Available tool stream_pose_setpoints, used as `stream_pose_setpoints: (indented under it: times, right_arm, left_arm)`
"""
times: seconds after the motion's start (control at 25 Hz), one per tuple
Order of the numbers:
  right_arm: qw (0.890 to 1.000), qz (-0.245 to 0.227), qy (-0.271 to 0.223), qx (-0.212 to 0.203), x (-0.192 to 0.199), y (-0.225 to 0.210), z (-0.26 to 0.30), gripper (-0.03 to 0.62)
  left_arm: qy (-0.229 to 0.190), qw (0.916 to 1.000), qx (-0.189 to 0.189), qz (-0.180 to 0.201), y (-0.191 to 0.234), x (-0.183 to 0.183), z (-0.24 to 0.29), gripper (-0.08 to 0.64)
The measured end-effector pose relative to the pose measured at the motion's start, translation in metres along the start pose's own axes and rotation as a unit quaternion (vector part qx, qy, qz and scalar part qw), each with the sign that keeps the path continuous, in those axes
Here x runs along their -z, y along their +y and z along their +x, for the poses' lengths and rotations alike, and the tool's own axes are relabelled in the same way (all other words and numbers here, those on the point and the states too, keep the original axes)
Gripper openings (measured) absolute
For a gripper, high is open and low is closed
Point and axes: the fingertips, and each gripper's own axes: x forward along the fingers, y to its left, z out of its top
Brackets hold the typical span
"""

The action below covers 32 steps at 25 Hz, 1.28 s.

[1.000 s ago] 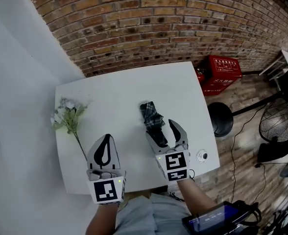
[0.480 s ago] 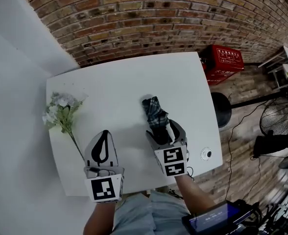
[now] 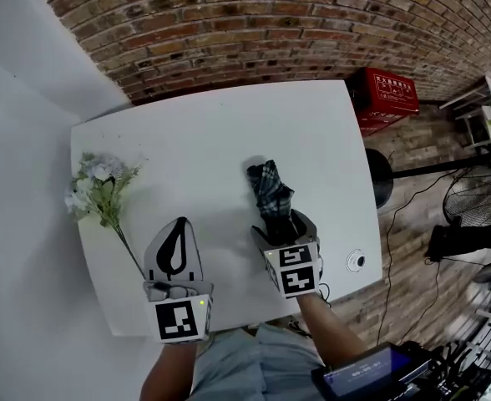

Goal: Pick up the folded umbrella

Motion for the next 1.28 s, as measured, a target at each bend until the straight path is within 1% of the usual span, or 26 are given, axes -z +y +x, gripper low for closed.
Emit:
stream_pose_setpoints:
  times: [0.08, 0.2, 0.4, 0.6, 0.76, 0.92, 1.0, 1.12, 1.28]
  right_arm:
    - [1.000, 0.018, 0.011, -0.002, 0.0034, -0.0019, 0.0008, 0.391]
    - [1.000, 0.015, 0.019, 0.009, 0.0043, -0.0049, 0.0016, 0.350]
    - [1.000, 0.006, 0.023, 0.013, 0.0052, -0.0051, 0.0029, 0.351]
    - [1.000, 0.004, 0.024, 0.013, 0.0054, -0.0056, 0.0032, 0.351]
    - [1.000, 0.003, 0.024, 0.014, 0.0058, -0.0059, 0.0041, 0.351]
    - [1.000, 0.003, 0.023, 0.013, 0.0059, -0.0060, 0.0051, 0.350]
    - [1.000, 0.003, 0.022, 0.013, 0.0058, -0.0057, 0.0056, 0.350]
    - [1.000, 0.003, 0.022, 0.014, 0.0062, -0.0057, 0.0056, 0.348]
    - [1.000, 0.003, 0.022, 0.014, 0.0067, -0.0053, 0.0056, 0.342]
  left_arm:
    - [-0.007, 1.0000, 0.005, 0.004, -0.0009, -0.0013, 0.0025, 0.008]
    - [-0.010, 0.9999, 0.007, 0.001, -0.0012, -0.0009, 0.0055, 0.008]
    - [0.004, 0.9998, 0.013, -0.015, -0.0060, 0.0035, 0.0066, 0.008]
    - [-0.005, 1.0000, 0.006, -0.004, -0.0005, 0.0024, 0.0063, 0.008]
    - [-0.004, 0.9998, 0.011, -0.019, -0.0045, -0.0018, 0.0072, 0.008]
    - [-0.008, 1.0000, 0.005, -0.003, -0.0002, 0.0023, 0.0064, 0.008]
    - [-0.010, 0.9999, 0.008, -0.007, -0.0018, -0.0003, 0.0073, 0.008]
    - [0.000, 1.0000, 0.004, -0.006, -0.0008, 0.0053, 0.0059, 0.008]
    - [-0.013, 0.9999, 0.003, -0.002, 0.0002, -0.0006, 0.0066, 0.008]
